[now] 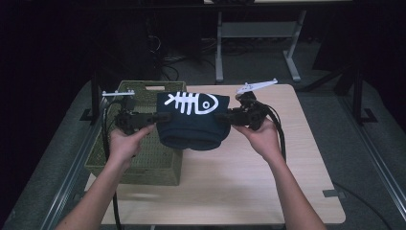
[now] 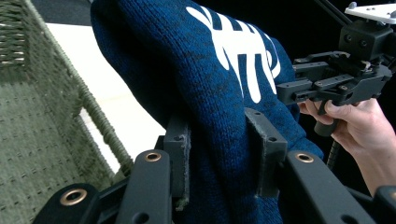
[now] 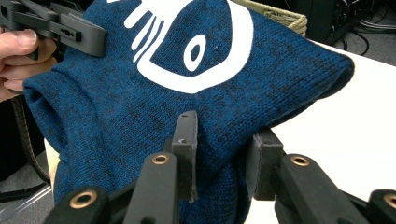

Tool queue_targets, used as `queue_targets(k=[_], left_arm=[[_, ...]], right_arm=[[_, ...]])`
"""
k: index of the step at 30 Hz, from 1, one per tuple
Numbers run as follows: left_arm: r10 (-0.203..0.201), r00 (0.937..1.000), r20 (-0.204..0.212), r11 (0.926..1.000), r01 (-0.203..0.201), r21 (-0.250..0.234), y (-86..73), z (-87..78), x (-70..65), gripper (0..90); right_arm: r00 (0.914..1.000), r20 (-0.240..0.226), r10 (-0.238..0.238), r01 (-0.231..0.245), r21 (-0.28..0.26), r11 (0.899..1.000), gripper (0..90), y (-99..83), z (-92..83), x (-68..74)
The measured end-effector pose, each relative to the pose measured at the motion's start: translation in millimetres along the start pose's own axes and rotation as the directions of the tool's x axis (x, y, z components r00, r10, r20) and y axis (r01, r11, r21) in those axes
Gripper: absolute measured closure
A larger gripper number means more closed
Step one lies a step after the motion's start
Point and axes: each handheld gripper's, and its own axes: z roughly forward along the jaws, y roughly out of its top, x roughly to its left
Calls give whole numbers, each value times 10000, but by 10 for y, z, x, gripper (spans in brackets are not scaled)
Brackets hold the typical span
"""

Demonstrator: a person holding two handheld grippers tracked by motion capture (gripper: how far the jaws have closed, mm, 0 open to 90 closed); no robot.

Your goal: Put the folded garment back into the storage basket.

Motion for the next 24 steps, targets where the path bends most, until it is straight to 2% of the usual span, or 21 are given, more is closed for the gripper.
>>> queue_targets(k=[13,24], left_arm=[[-214,9993,-307,9998,212,-48,8,-194,98,654],[-361,9978,-548,9993,355,-119,-7,-399,214,654]], right_arm=[[9999,-153,-60,61,18,10000,688,102,175,94],[9990,-366,-241,247,141,9996,689,216,392,212]])
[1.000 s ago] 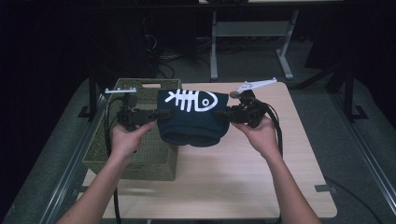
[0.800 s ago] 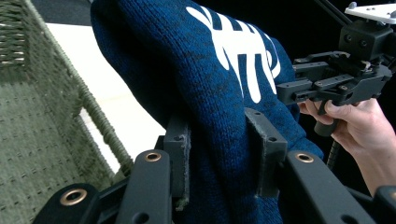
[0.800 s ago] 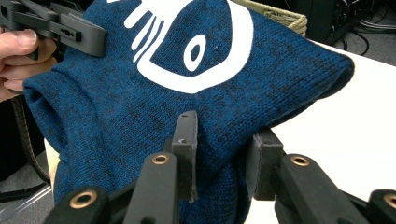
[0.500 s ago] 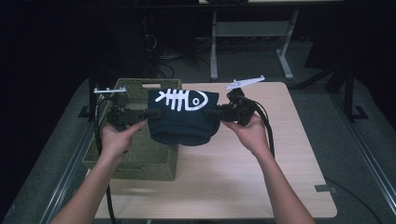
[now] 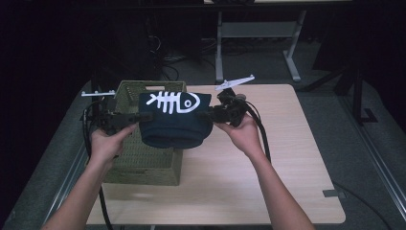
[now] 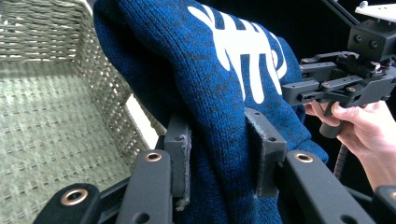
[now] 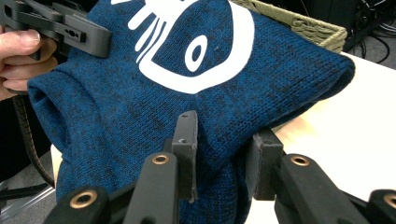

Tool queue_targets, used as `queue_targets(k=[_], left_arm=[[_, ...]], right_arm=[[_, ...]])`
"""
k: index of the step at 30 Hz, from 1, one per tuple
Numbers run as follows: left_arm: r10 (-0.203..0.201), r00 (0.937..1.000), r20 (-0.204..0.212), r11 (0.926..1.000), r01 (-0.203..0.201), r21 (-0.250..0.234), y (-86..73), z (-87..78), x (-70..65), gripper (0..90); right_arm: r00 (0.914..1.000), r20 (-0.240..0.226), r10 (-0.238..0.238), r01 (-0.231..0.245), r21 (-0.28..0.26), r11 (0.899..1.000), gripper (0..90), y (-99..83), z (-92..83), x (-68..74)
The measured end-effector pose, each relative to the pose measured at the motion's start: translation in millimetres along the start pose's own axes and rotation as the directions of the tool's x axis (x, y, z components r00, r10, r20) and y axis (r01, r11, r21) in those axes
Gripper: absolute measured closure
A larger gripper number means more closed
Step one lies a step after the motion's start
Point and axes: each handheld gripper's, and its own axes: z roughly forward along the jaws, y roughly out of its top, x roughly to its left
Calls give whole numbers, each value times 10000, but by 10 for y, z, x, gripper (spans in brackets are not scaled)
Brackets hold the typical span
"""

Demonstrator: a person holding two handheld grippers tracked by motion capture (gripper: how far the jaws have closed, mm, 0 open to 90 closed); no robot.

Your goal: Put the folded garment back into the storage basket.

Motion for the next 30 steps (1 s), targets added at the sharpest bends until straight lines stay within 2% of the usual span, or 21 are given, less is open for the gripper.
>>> queue_targets(k=[17,23,30], left_arm=[[-153,9994,-307,9998,149,-144,-66,-274,194,654],[-295,9987,-403,9992,284,-279,-75,-375,235,654],[-303,9982,-515,9992,290,-261,-75,-431,268,654]], right_arm=[[9994,-319,-148,154,188,9997,688,74,288,139],[9989,-390,-279,287,193,9994,688,117,397,193],[9986,-473,-217,225,165,9996,688,140,486,211]])
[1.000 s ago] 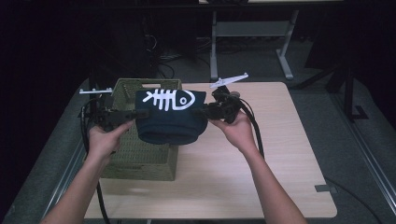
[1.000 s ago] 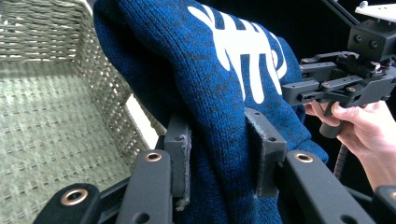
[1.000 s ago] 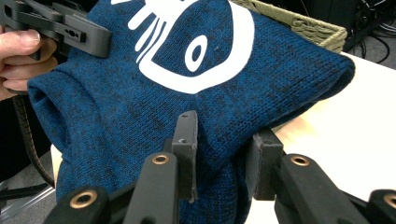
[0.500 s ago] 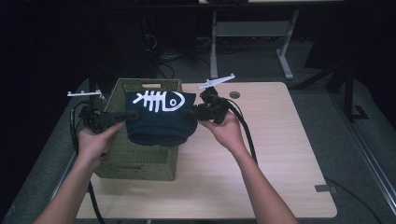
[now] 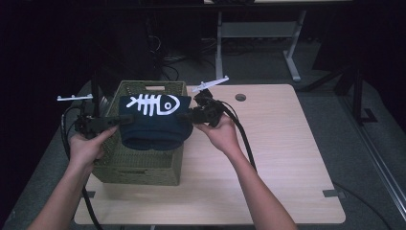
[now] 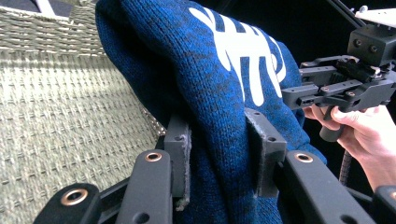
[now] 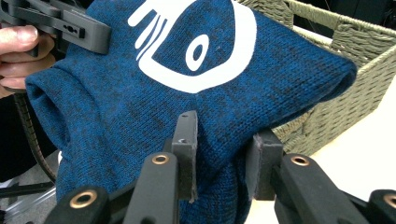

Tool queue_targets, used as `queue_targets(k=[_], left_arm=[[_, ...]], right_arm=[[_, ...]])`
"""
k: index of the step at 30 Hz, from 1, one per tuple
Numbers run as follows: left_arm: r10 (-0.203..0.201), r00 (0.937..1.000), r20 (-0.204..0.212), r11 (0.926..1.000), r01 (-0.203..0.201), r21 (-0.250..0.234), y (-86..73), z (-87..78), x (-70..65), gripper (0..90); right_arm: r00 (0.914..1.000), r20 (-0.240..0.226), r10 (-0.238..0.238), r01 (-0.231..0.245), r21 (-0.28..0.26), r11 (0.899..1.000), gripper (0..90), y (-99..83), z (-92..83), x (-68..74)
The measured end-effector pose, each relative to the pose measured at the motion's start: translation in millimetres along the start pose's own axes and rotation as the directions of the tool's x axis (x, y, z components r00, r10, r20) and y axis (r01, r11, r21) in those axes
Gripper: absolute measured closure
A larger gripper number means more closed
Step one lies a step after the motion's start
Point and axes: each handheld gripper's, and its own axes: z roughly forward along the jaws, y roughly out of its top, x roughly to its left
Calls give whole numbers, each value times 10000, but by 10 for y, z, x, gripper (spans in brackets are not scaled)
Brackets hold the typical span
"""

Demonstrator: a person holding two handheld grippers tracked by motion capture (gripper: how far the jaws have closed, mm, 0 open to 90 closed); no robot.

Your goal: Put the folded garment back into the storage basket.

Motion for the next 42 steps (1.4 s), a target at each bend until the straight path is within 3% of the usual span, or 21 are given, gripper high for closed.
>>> queue_targets(k=[20,42], left_arm=[[-541,9977,-416,9985,538,-73,-93,-149,220,654],[-1124,9887,-991,9937,1120,-103,-212,-253,469,651]], right_arm=[[9998,-182,43,-40,171,9998,685,52,280,71],[9998,-181,81,-70,596,9982,685,-4,660,168]])
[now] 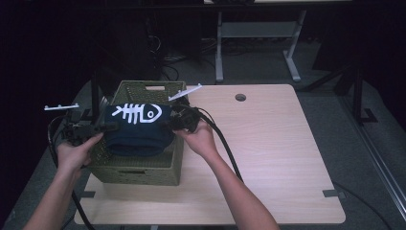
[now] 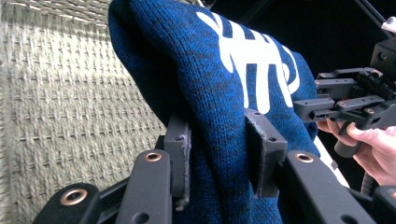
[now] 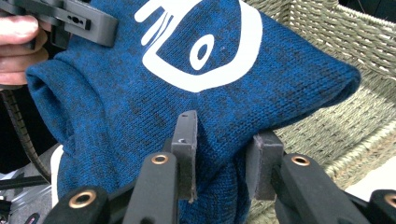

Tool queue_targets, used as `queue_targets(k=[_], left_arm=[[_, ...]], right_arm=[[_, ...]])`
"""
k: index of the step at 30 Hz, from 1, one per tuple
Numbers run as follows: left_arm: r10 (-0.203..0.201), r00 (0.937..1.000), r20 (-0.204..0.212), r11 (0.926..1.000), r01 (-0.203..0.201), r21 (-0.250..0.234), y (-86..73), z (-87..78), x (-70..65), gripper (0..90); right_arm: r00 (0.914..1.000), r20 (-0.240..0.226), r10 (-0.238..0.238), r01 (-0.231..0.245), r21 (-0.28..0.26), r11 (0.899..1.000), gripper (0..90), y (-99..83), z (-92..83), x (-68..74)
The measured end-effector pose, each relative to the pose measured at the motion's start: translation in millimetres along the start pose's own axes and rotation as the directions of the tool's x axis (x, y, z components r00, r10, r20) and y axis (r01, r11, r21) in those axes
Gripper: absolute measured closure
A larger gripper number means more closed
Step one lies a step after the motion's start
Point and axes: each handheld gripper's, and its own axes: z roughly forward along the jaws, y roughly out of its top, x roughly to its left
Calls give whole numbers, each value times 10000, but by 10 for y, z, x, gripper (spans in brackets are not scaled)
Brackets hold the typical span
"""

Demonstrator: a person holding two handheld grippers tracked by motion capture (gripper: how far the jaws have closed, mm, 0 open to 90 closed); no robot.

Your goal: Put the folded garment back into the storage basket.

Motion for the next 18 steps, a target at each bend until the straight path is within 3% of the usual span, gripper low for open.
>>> queue_targets(k=[18], left_arm=[[-236,9977,-643,9984,268,502,-64,94,199,644]], right_arm=[[9999,114,75,-79,382,9992,671,-108,212,-1]])
